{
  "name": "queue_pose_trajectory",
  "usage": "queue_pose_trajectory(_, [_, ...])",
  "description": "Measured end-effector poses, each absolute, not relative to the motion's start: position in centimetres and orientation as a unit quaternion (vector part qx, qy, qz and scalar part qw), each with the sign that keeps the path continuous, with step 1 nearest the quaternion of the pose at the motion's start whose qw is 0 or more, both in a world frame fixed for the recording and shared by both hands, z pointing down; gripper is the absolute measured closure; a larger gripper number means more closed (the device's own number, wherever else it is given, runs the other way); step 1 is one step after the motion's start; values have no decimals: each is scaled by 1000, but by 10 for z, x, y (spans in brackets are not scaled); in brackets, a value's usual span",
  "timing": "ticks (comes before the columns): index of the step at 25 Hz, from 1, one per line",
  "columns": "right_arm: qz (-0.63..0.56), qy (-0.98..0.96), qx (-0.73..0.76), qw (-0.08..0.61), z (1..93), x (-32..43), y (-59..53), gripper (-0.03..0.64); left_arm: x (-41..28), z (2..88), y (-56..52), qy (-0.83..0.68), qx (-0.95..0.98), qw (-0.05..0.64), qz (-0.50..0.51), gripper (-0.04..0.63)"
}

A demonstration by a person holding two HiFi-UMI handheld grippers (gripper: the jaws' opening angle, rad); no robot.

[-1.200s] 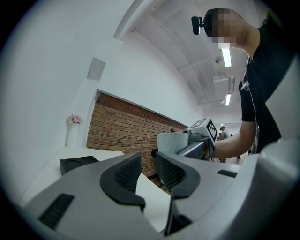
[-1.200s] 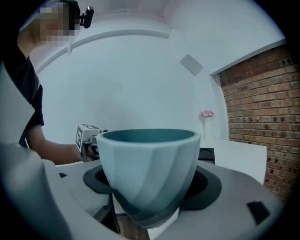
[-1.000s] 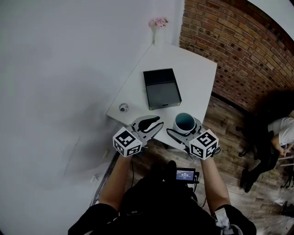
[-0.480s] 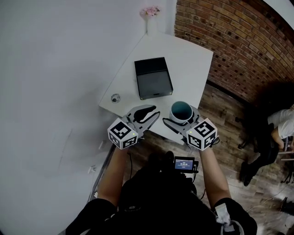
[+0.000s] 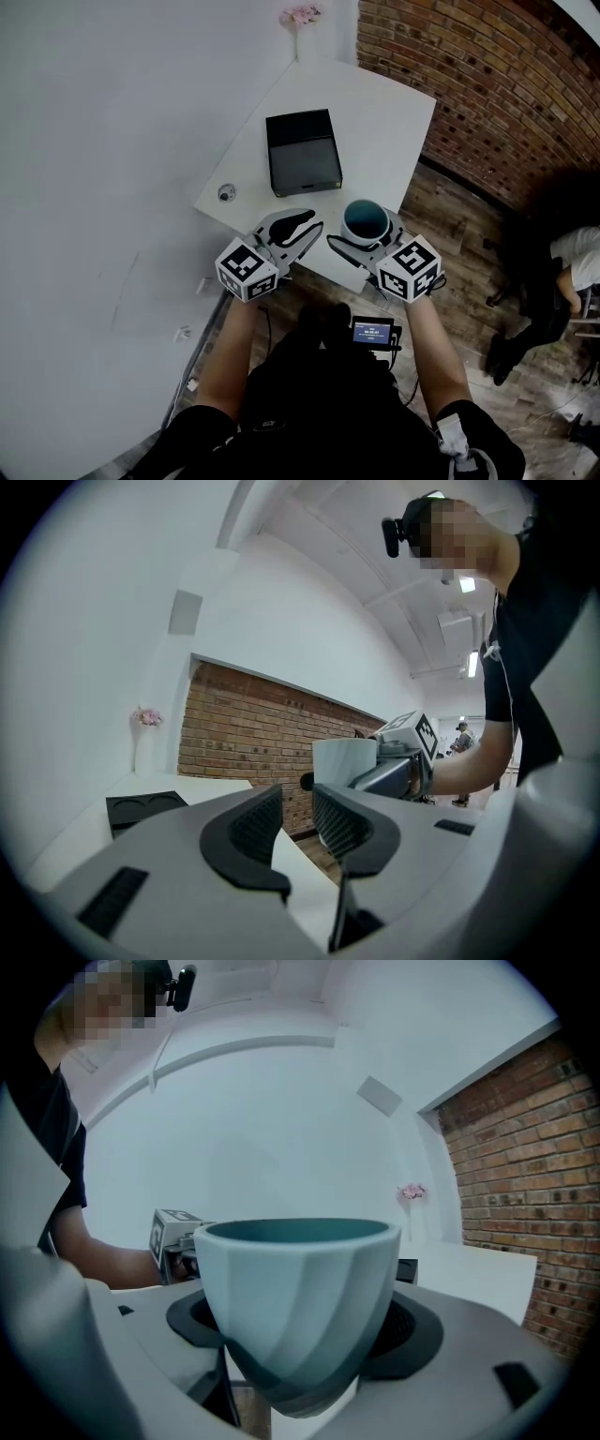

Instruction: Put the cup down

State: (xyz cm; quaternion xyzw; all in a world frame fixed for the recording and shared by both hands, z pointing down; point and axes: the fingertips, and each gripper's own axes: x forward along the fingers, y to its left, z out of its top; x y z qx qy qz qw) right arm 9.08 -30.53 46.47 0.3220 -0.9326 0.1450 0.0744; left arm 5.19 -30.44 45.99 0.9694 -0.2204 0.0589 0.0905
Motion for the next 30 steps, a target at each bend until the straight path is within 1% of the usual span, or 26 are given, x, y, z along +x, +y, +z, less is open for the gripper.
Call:
queue_pose_trajectory(5, [143, -938, 302, 91, 481, 84, -311, 224, 48, 472, -307, -241, 964, 95, 65, 505])
queue_pose_trajectory(10, [140, -940, 299, 89, 484, 72, -332, 224, 31, 473, -324, -266, 958, 95, 53, 505])
queue_pose_trajectory(15, [130, -938, 311, 82, 484, 55, -375, 224, 13, 471, -350, -282, 955, 85, 40, 505])
queue_pose_trajectory(19, [108, -940, 311, 92, 484, 35, -412, 224, 0, 465, -373, -286, 955, 76, 31, 505])
queue_pose_trajectory(25, [87, -942, 311, 96, 490, 12, -467, 224, -4, 460, -395, -272, 960, 62, 28, 505])
queue_pose_trajectory(30, [82, -942, 309, 97, 497, -3, -507, 224, -10, 459, -412, -276, 959, 64, 25, 505])
